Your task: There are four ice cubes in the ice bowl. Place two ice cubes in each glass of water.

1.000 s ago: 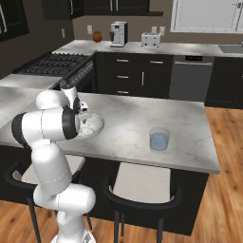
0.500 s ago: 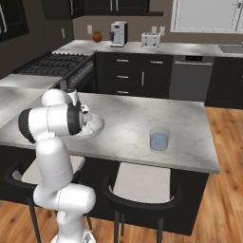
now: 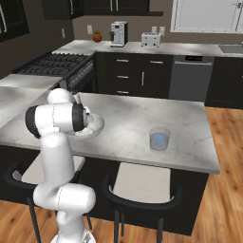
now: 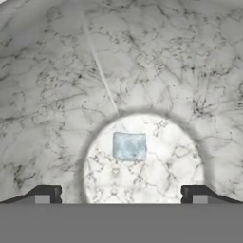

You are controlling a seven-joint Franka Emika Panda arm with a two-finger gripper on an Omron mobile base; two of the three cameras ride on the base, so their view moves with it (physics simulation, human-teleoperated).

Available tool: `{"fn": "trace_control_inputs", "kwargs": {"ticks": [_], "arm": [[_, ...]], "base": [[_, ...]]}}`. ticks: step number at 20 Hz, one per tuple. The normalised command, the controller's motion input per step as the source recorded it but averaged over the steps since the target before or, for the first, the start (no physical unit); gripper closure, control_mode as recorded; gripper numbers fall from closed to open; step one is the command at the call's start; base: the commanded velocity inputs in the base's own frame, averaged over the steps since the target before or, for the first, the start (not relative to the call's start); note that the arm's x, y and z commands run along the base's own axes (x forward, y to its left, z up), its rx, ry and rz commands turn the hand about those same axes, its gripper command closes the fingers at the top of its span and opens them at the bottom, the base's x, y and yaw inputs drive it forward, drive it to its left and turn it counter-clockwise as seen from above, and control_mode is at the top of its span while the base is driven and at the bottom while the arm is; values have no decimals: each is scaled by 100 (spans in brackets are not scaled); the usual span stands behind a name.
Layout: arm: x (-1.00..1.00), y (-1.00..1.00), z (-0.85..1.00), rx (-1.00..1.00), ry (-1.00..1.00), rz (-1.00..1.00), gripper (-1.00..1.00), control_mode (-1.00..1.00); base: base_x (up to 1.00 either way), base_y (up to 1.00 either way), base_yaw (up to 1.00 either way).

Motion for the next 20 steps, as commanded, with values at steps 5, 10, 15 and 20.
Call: {"fn": "trace_control_inputs", "kwargs": {"ticks": [5,10,15,20], "arm": [[16,5,-15,0,0,0,-100,-100],[6,6,-10,0,0,0,-100,-100],[5,0,-11,0,0,0,-100,-100],[10,0,-19,0,0,0,-100,-100]], "base": [[0,0,0],[0,0,0],[0,0,0],[0,0,0]]}}
